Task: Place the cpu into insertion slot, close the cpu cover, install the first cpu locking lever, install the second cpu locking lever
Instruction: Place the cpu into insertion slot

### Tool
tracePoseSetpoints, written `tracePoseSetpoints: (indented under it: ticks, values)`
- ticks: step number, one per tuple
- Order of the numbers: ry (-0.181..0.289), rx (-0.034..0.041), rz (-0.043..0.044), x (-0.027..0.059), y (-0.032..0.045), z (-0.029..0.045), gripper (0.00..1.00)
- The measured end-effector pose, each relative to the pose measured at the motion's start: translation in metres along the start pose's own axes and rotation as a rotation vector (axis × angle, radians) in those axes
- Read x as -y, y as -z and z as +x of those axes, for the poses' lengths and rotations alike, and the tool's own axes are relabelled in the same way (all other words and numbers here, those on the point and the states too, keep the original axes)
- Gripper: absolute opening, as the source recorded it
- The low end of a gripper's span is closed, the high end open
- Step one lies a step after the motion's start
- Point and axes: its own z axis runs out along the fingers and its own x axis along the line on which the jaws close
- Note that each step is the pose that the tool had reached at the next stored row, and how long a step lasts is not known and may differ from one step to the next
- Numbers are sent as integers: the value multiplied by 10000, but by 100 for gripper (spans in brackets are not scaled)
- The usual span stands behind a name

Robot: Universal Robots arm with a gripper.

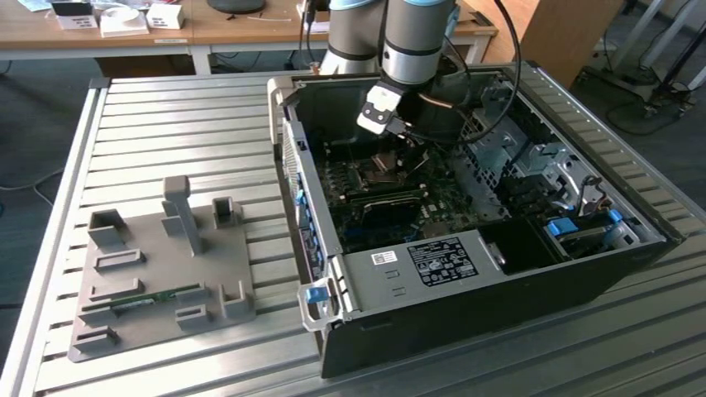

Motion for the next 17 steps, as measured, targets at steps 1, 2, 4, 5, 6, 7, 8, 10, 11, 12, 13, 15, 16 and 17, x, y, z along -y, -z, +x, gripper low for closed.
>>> tracePoseSetpoints:
  ticks: [1, 2, 4, 5, 6, 7, 8, 10, 11, 12, 13, 15, 16, 17]
  values:
    - [-147, 13, -1, 0, 0, 0, 54]
    - [-293, 25, -3, 0, -1, 0, 54]
    - [-575, 51, -4, 0, -1, 0, 54]
    - [-682, 60, -4, 0, -1, 0, 54]
    - [-742, 65, -4, 0, -1, 0, 54]
    - [-755, 66, -5, 0, -1, 0, 54]
    - [-756, 67, -5, 0, -1, 0, 54]
    - [-759, 66, -5, 0, -1, 0, 54]
    - [-761, 67, -5, 0, -1, 0, 54]
    - [-761, 67, -6, 0, -1, 0, 54]
    - [-762, 67, -5, 0, -1, 0, 54]
    - [-771, 68, -5, 0, -1, 0, 54]
    - [-843, 74, -6, 0, -2, 0, 54]
    - [-958, 83, -7, 0, -3, 1, 54]
